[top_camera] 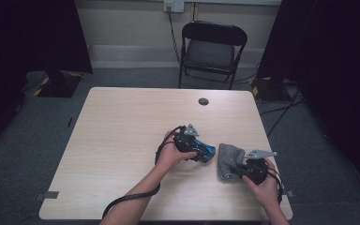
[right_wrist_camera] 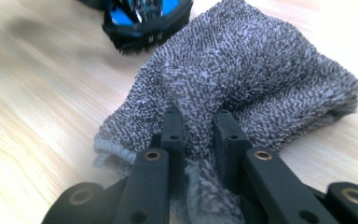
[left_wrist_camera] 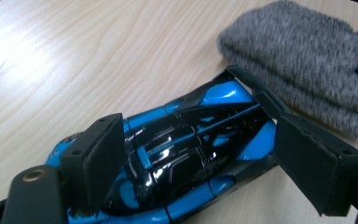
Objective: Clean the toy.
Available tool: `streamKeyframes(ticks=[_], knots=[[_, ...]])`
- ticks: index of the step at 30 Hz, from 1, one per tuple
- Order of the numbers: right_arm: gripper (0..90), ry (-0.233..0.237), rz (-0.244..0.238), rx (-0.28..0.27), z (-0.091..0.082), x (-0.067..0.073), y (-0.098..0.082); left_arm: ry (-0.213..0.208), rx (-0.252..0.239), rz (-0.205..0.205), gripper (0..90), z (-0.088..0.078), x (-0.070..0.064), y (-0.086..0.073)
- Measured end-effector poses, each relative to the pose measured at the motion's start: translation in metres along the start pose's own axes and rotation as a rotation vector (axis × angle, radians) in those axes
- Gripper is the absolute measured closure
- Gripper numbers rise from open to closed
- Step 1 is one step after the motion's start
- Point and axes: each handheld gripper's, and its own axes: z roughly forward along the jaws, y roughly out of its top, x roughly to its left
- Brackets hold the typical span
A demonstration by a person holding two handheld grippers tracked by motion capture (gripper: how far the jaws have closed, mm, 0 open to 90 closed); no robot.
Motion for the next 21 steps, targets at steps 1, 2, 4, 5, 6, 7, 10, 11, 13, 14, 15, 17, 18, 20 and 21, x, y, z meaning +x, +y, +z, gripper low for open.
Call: streamKeyframes(ticks=[1,2,4,5,6,7,10,11,13,14,15,17,18,20,21], knots=[[76.7,0.003,-0.005,0.011,0.002,0.001,-0.001,0.018,0.007,-0.003,15.5,0.001,0.001,-0.001],[76.6,0.005,-0.013,0.017,0.004,0.002,-0.001,0.028,0.014,-0.005,15.4,0.001,0.002,-0.001],[76.6,0.009,-0.011,0.014,0.006,0.003,-0.001,0.03,0.019,-0.017,15.4,0.001,0.004,-0.001],[76.6,0.011,-0.012,0.017,0.007,0.003,0.0,0.039,0.014,-0.029,15.3,0.002,0.006,-0.002],[76.5,0.012,-0.014,0.016,0.008,0.004,0.0,0.044,0.018,-0.037,15.3,0.002,0.007,-0.002],[76.4,0.014,-0.014,0.017,0.009,0.004,0.0,0.037,0.017,-0.047,14.6,0.003,0.008,-0.002],[76.4,0.018,-0.021,0.024,0.011,0.005,0.001,0.033,0.018,-0.051,12.6,0.005,0.009,-0.002],[76.4,0.024,-0.022,0.027,0.011,0.005,0.001,0.033,0.022,-0.049,12.5,0.005,0.009,-0.002],[76.5,0.033,-0.03,0.029,0.012,0.007,0.002,0.034,0.027,-0.051,12.5,0.005,0.009,-0.001],[76.5,0.04,-0.035,0.029,0.013,0.009,0.003,0.034,0.035,-0.048,12.5,0.005,0.009,0.0],[76.6,0.046,-0.042,0.032,0.013,0.011,0.003,0.035,0.04,-0.048,12.5,0.005,0.009,0.001],[76.6,0.054,-0.053,0.035,0.015,0.015,0.005,0.036,0.045,-0.05,12.0,0.006,0.008,0.001],[76.7,0.06,-0.058,0.035,0.016,0.016,0.005,0.036,0.049,-0.047,12.0,0.006,0.008,0.002],[76.8,0.071,-0.063,0.039,0.016,0.019,0.006,0.034,0.05,-0.048,12.0,0.006,0.008,0.002],[76.8,0.079,-0.06,0.04,0.017,0.02,0.006,0.034,0.051,-0.045,12.0,0.006,0.008,0.002]])
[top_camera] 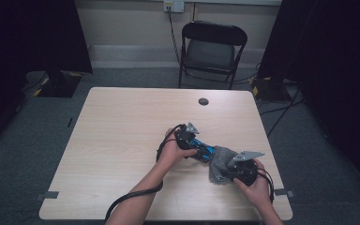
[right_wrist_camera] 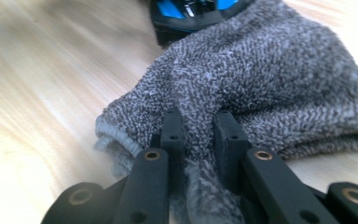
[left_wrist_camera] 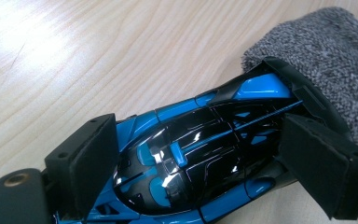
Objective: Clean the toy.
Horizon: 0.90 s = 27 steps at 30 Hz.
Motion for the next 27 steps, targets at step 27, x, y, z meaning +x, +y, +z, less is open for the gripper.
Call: streamKeyframes(ticks=[27], knots=[[77.3,0.178,-0.071,0.039,0.009,0.04,0.004,-0.001,0.001,0.007,11.9,0.0,0.0,0.0]])
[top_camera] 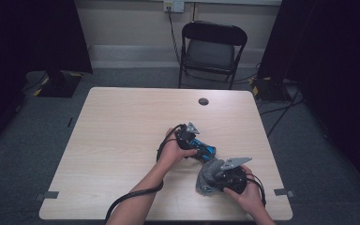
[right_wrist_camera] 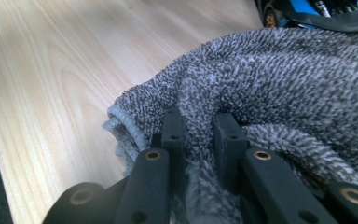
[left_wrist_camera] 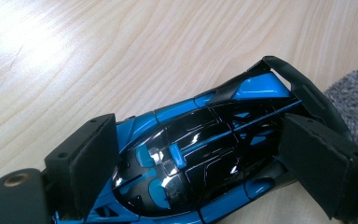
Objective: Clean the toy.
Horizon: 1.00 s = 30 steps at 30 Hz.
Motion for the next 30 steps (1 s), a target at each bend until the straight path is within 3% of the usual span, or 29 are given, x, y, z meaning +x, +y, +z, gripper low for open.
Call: streamKeyframes(ticks=[10,22,24,30], knots=[[77.3,0.04,-0.025,0.016,0.003,0.007,0.002,0.0,0.005,0.001,11.9,0.0,0.0,0.0],[77.0,0.117,-0.121,0.055,-0.002,0.019,0.007,0.001,0.002,0.0,12.0,0.0,-0.001,0.001],[77.1,0.096,-0.11,0.047,-0.004,0.02,0.007,0.003,0.005,0.0,11.9,0.0,-0.001,0.001],[77.0,0.11,-0.096,-0.015,-0.026,0.015,0.011,0.004,-0.003,0.003,12.0,0.0,-0.001,0.0]])
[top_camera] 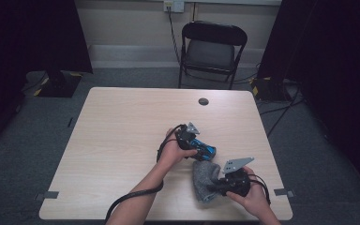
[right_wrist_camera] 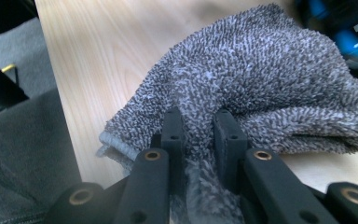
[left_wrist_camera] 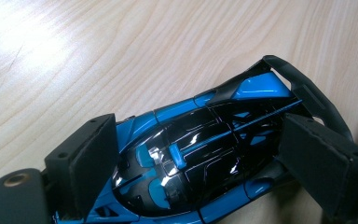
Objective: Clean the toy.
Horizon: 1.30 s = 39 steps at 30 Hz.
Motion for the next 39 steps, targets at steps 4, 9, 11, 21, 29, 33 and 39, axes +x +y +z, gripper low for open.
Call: streamKeyframes(ticks=[4,9,11,21,29,33,39], knots=[[77.1,-0.012,0.009,-0.04,-0.014,-0.003,0.003,0.001,0.0,0.001,12.0,0.0,0.0,0.0],[77.0,-0.047,0.033,-0.07,-0.027,-0.012,0.001,0.001,-0.003,-0.001,12.0,0.0,0.0,0.0],[77.0,-0.052,0.044,-0.085,-0.031,-0.015,-0.001,0.0,-0.003,-0.001,12.0,0.0,0.0,0.0],[76.9,-0.155,0.12,-0.155,-0.053,-0.035,-0.01,0.002,-0.005,0.0,12.0,0.0,0.0,0.0],[76.9,-0.313,0.189,-0.139,-0.055,-0.06,-0.026,-0.001,0.0,-0.001,11.9,0.0,0.0,0.0],[76.9,-0.345,0.21,-0.123,-0.048,-0.07,-0.03,-0.001,0.002,0.0,12.0,0.0,0.0,0.0],[76.1,-0.354,0.216,-0.086,-0.026,-0.078,-0.029,-0.001,0.0,0.002,12.0,0.0,0.0,0.0]])
